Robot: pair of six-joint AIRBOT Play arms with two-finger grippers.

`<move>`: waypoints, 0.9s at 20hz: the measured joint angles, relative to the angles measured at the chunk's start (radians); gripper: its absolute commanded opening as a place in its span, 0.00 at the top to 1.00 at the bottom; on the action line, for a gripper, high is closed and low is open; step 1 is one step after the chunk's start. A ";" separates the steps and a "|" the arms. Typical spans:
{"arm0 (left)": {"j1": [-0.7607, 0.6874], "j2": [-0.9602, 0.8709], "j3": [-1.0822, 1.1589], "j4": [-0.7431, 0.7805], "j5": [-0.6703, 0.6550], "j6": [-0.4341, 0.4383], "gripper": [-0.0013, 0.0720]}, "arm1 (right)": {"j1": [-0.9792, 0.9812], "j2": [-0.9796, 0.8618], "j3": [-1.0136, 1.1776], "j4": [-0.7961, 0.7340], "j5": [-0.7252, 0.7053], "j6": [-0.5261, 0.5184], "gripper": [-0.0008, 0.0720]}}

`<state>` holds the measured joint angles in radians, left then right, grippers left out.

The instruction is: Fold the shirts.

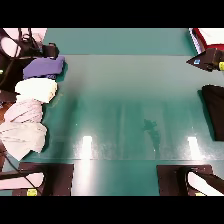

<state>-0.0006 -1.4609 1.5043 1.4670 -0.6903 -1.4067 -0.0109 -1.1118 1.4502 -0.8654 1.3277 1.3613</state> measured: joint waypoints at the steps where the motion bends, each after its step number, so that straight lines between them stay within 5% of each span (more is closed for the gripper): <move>1: 0.025 -0.048 0.000 0.028 0.023 -0.009 0.24 | 0.000 0.000 0.000 0.000 0.001 0.000 0.96; 12: 0.142 -0.334 0.004 0.089 0.192 -0.035 0.26 | 0.000 0.000 0.000 0.001 0.011 0.015 0.96; 14: 0.144 -0.349 0.004 0.089 0.222 -0.035 0.83 | 0.000 0.000 0.000 0.001 0.013 0.017 0.96; 15: 0.145 -0.354 0.004 0.089 0.235 -0.035 0.95 | 0.000 0.000 0.000 0.001 0.014 0.017 0.96; 18: 0.145 -0.360 0.019 0.088 0.242 -0.035 0.95 | 0.000 0.000 0.000 0.001 0.015 0.018 0.96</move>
<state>0.1440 -1.8206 1.5230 1.5551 -0.4484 -1.4422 -0.0109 -1.1118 1.4502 -0.8646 1.3426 1.3788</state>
